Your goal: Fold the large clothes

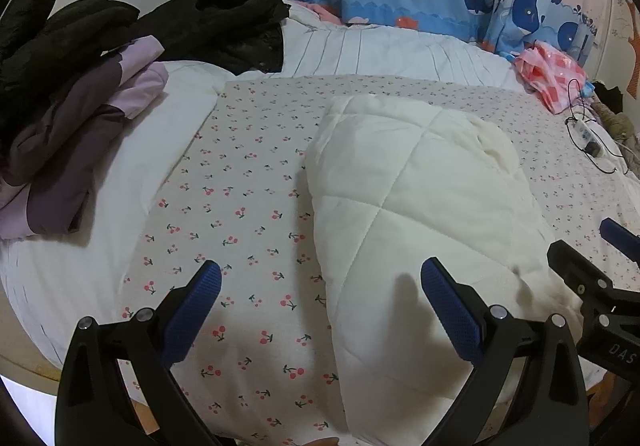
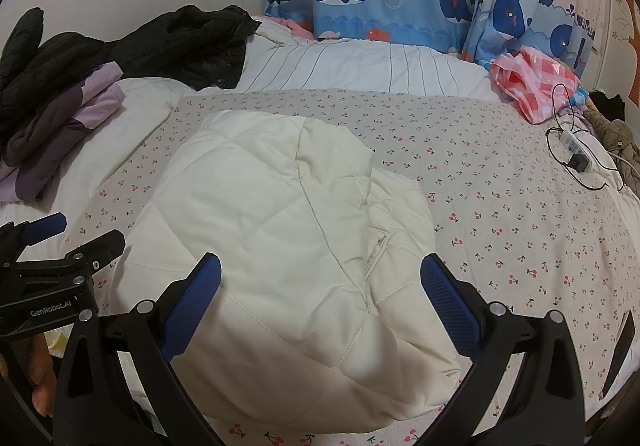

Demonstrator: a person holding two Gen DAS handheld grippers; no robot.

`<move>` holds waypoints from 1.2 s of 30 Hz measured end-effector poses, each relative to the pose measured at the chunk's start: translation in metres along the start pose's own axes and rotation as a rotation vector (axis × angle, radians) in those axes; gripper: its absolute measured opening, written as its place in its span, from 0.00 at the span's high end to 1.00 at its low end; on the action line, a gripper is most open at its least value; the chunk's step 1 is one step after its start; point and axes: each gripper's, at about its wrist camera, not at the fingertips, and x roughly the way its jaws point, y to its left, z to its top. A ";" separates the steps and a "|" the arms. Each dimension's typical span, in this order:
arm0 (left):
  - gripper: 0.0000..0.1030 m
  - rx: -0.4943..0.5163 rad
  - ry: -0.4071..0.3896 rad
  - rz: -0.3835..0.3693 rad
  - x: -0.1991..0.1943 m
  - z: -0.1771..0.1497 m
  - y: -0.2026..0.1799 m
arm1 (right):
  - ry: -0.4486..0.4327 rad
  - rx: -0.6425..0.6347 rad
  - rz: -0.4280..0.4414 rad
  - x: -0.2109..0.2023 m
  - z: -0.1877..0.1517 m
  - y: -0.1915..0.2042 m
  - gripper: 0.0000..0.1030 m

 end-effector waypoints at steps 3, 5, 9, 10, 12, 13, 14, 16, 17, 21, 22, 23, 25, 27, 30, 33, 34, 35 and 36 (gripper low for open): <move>0.07 0.003 0.001 0.001 0.001 0.001 0.001 | 0.002 0.000 0.000 0.000 0.000 0.001 0.06; 0.07 0.003 -0.001 0.001 0.001 0.002 0.001 | 0.002 0.000 0.000 0.001 0.000 0.001 0.06; 0.07 0.000 -0.001 -0.001 0.001 0.002 0.001 | 0.002 0.002 0.000 0.001 0.000 0.001 0.06; 0.07 0.000 -0.001 -0.002 0.001 0.002 0.001 | 0.002 0.002 0.000 0.001 0.000 0.002 0.06; 0.07 -0.001 -0.002 -0.002 0.001 0.002 0.001 | 0.003 0.001 0.002 0.001 0.000 0.002 0.06; 0.07 0.000 -0.001 -0.002 0.001 0.002 0.001 | 0.003 0.001 0.002 0.001 0.000 0.002 0.06; 0.07 0.000 0.000 -0.003 0.001 0.002 0.001 | 0.003 0.001 0.003 0.002 0.000 0.003 0.06; 0.07 -0.001 0.000 -0.004 0.001 0.002 0.002 | 0.004 0.001 0.003 0.002 0.000 0.003 0.06; 0.07 -0.001 0.000 -0.004 0.001 0.002 0.002 | 0.004 0.001 0.004 0.002 0.000 0.003 0.06; 0.07 -0.002 -0.002 -0.003 0.001 0.002 0.001 | 0.004 0.002 0.003 0.002 0.000 0.003 0.06; 0.07 -0.002 -0.002 -0.003 0.001 0.002 0.002 | 0.004 0.003 0.004 0.002 0.000 0.004 0.06; 0.07 -0.002 -0.003 -0.004 0.001 0.002 0.002 | 0.004 0.003 0.004 0.003 -0.001 0.003 0.06; 0.07 -0.003 -0.004 -0.002 0.001 0.002 0.002 | 0.004 0.003 0.004 0.002 -0.001 0.003 0.06; 0.07 -0.004 -0.005 -0.002 0.000 0.002 0.002 | 0.004 0.003 0.004 0.002 -0.001 0.003 0.06; 0.07 -0.004 -0.005 -0.002 0.001 0.002 0.002 | 0.005 0.003 0.004 0.002 -0.001 0.004 0.06; 0.07 -0.003 -0.006 -0.002 0.000 0.002 0.002 | 0.004 0.004 0.004 0.002 -0.001 0.004 0.06; 0.07 -0.002 -0.007 -0.001 0.000 0.002 0.001 | 0.004 0.004 0.004 0.002 -0.001 0.004 0.06; 0.07 -0.002 -0.008 -0.001 -0.001 0.003 0.001 | 0.004 0.004 0.004 0.002 -0.001 0.004 0.06; 0.07 -0.002 -0.010 0.000 -0.001 0.003 0.001 | 0.004 0.004 0.004 0.002 -0.001 0.004 0.06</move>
